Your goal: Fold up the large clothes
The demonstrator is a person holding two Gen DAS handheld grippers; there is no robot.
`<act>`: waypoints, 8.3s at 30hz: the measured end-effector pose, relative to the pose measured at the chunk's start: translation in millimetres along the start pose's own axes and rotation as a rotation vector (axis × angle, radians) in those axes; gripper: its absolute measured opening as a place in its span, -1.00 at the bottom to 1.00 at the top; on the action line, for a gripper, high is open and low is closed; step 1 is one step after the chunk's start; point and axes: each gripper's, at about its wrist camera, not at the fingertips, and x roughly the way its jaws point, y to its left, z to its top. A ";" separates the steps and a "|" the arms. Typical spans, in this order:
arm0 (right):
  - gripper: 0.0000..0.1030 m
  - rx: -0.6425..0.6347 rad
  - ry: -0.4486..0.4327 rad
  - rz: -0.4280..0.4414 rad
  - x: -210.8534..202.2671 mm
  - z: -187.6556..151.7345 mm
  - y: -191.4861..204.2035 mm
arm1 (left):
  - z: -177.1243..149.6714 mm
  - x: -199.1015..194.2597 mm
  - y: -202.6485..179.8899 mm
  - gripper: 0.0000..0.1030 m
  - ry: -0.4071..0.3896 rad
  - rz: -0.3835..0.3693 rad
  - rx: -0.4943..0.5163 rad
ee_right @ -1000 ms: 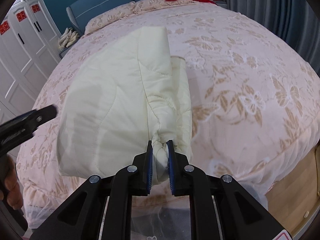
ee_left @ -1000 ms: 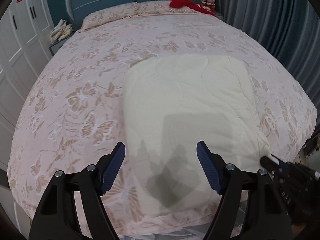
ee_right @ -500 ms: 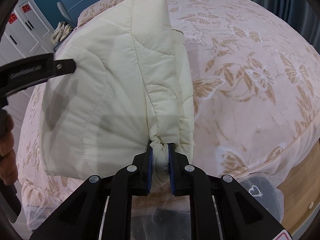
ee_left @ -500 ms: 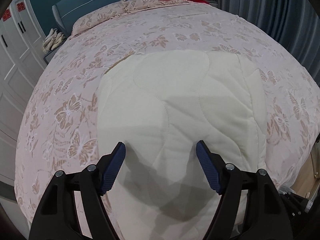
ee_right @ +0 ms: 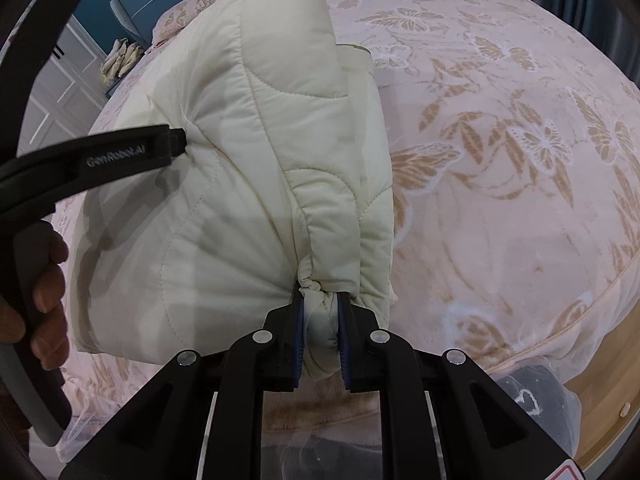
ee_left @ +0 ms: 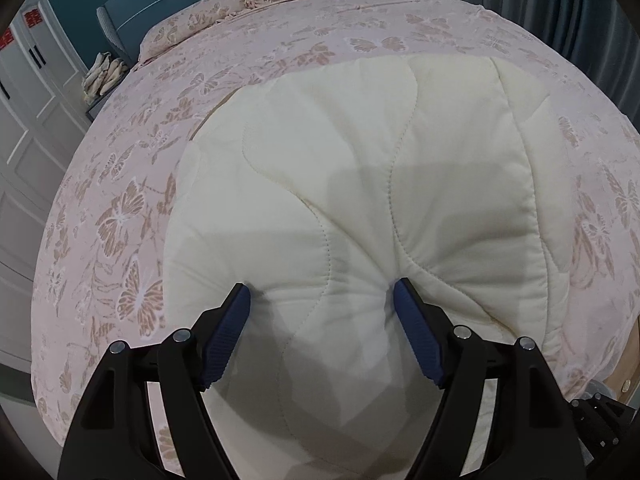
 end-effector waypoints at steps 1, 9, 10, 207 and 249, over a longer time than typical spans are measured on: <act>-0.75 0.001 0.002 0.002 1.9 1.2 0.0 | -0.2 1.9 -0.8 0.41 0.000 0.002 0.002; -0.75 -0.006 0.019 0.003 9.7 6.2 -1.5 | -1.4 12.6 -5.2 0.41 -0.001 0.011 0.008; -0.75 -0.008 0.023 0.001 11.5 7.9 -1.0 | -1.5 13.4 -5.5 0.41 -0.001 0.012 0.009; -1.00 -0.397 0.042 -0.051 33.9 2.9 252.5 | -142.5 -28.7 248.0 0.50 0.095 0.085 -0.350; -0.61 -0.348 -0.035 -0.054 -11.8 -28.7 234.6 | -159.7 -55.3 226.5 0.55 0.042 0.159 -0.365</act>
